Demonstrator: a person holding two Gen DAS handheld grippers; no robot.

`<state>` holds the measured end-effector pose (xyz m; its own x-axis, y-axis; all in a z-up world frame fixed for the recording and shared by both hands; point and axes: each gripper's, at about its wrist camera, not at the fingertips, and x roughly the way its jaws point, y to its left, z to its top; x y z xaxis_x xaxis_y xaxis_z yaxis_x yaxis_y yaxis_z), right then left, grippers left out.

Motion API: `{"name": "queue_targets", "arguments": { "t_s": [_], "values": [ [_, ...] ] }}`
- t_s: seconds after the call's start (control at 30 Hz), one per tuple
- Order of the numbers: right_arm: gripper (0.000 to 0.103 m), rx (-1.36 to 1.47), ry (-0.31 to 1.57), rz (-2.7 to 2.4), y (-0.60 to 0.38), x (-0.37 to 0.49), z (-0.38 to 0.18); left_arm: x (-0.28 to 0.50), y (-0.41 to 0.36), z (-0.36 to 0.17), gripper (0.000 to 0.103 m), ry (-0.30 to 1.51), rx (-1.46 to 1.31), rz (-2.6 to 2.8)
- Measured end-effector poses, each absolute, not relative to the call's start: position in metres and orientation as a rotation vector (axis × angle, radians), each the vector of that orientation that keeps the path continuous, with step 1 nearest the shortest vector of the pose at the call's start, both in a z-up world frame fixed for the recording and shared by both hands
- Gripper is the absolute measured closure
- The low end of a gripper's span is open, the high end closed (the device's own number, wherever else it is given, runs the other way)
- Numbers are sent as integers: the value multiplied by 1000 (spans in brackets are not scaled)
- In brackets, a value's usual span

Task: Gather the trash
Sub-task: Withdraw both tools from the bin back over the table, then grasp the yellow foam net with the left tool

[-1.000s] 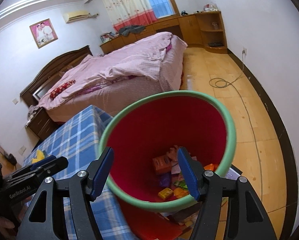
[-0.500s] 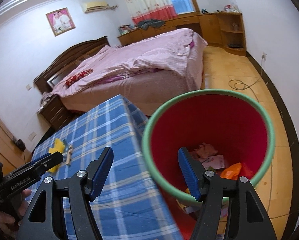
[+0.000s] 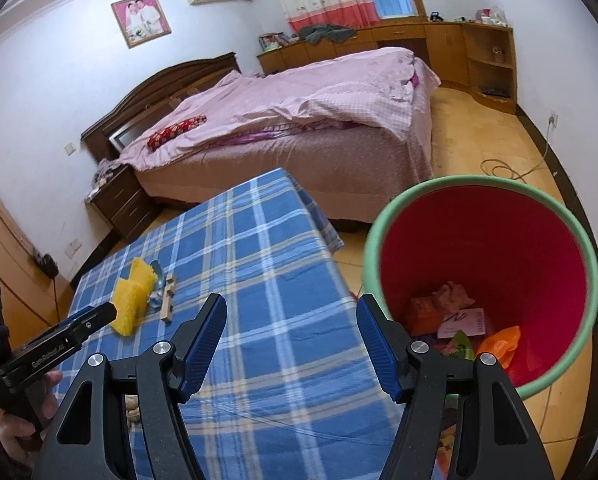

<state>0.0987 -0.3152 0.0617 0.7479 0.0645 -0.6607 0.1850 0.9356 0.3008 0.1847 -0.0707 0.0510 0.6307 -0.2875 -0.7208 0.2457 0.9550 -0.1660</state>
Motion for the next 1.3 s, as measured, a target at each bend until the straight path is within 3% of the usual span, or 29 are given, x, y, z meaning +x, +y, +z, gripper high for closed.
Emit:
{"name": "queue_targets", "arguments": {
  "t_s": [1.03, 1.3],
  "values": [
    [34, 317, 853, 29, -252, 169, 27, 240, -36, -7, 50, 885, -50, -233],
    [34, 300, 865, 34, -242, 173, 27, 239, -19, -7, 77, 881, -117, -230]
  ]
}}
